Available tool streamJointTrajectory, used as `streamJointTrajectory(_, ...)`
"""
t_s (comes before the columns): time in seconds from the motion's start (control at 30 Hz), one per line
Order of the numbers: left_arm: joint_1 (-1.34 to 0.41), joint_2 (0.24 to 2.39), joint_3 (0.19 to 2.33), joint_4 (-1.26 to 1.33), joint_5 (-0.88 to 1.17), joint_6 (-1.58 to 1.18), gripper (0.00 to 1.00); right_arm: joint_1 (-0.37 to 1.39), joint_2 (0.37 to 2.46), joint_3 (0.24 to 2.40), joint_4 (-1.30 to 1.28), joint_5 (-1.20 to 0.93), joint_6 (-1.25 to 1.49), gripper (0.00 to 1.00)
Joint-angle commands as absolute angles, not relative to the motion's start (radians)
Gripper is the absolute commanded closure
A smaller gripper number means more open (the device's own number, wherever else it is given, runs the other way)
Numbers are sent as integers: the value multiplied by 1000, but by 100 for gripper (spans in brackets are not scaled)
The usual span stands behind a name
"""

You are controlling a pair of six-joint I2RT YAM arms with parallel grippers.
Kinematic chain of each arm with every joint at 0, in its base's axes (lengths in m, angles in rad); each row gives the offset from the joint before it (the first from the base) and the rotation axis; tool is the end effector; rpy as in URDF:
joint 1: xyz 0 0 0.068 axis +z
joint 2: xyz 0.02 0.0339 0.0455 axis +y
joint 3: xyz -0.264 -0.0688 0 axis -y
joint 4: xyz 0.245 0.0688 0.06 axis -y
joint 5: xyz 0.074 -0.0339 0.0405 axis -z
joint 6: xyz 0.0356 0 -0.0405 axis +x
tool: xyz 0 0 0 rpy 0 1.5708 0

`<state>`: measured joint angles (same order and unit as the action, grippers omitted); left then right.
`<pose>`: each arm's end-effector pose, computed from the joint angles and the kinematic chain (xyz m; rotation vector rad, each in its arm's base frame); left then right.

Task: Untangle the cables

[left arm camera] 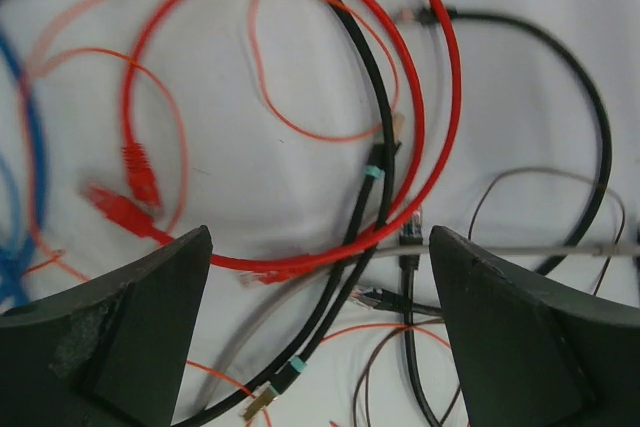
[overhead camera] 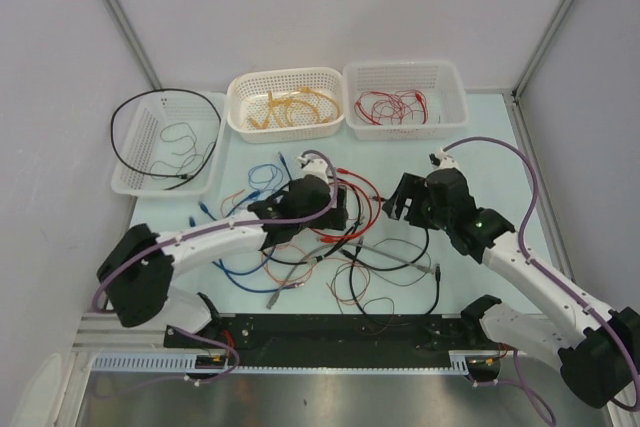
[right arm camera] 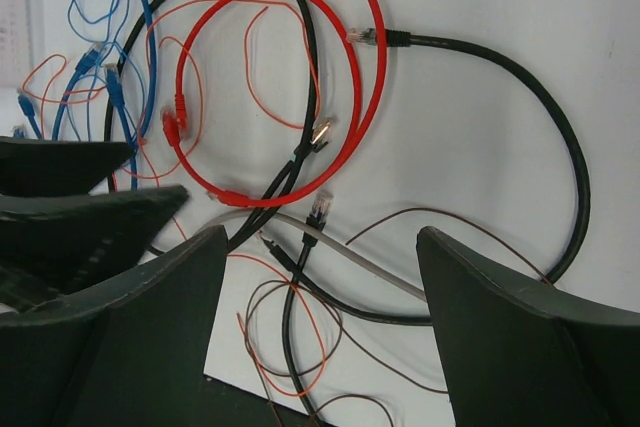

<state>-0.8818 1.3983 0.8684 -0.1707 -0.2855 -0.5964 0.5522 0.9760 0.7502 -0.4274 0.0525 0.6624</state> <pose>0.1979 -0.2245 0.2318 0.1732 2.2742 -0.4708 0.1809 0.1092 0.2692 0.1559 2.2868 0.5966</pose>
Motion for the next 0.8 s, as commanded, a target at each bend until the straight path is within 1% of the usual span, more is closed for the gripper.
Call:
streamJointTrajectory(0.0,-945,1512,949,-120,-137,-542,7,545,997,735,-397,48,678,18)
streamJointTrajectory(0.17,-1009,1641,1028,-156,-146,-499,11,546,985,726,-399,32,684,19)
streamJointTrajectory(0.27,-1019,1678,1046,-178,-147,-477,12,546,960,716,-408,37,681,19)
streamJointTrajectory(0.33,-1023,1693,1055,-193,-156,-463,14,546,947,706,-416,40,680,19)
streamJointTrajectory(0.43,-1025,1727,1060,-206,-175,-459,19,546,939,689,-419,35,686,19)
streamJointTrajectory(0.53,-1025,1764,1062,-218,-187,-457,26,546,922,681,-423,32,690,19)
streamJointTrajectory(0.57,-1025,1772,1062,-219,-184,-456,37,546,911,681,-426,34,689,19)
streamJointTrajectory(0.63,-1026,1773,1055,-209,-176,-454,50,546,897,681,-430,40,689,20)
streamJointTrajectory(0.67,-1025,1767,1051,-204,-175,-454,63,546,882,681,-434,43,689,20)
streamJointTrajectory(0.77,-1025,1723,1037,-192,-187,-456,78,546,864,681,-439,51,690,21)
